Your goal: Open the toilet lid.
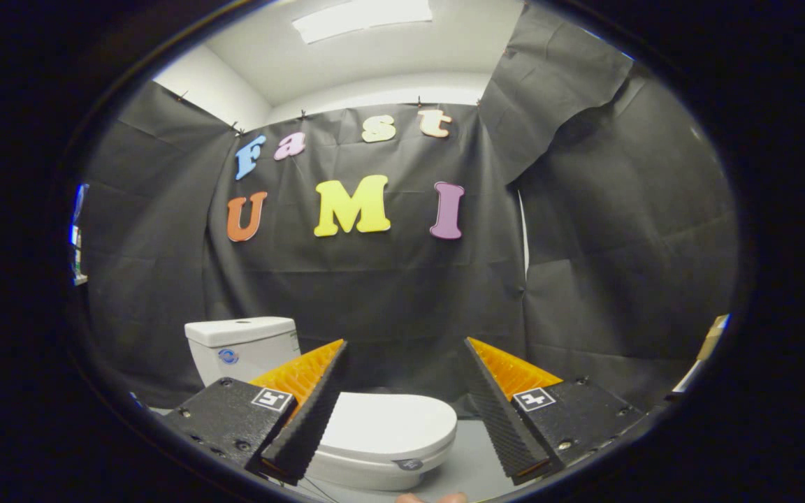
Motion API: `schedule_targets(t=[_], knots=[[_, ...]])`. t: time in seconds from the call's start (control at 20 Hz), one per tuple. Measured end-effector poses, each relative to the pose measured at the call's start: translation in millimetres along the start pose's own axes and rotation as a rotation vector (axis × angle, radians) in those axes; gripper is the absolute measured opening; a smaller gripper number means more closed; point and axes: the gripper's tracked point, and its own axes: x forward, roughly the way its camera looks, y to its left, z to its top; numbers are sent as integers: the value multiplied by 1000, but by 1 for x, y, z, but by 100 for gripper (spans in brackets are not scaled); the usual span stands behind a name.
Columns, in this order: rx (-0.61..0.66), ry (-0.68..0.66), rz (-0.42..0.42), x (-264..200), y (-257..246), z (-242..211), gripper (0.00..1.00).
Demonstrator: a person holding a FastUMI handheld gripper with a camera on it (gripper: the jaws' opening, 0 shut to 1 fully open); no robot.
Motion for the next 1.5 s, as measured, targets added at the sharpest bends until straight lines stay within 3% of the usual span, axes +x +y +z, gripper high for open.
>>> schedule_targets(t=[0.4,0.65,0.8,1.15,1.5], knots=[[3,34,-26,0,-4,-15,99],[127,135,-47,4,-5,-40,99],[129,190,-59,5,-1,-56,100],[136,361,-65,26,21,-121,100],[229,540,-99,53,15,-202,100]])
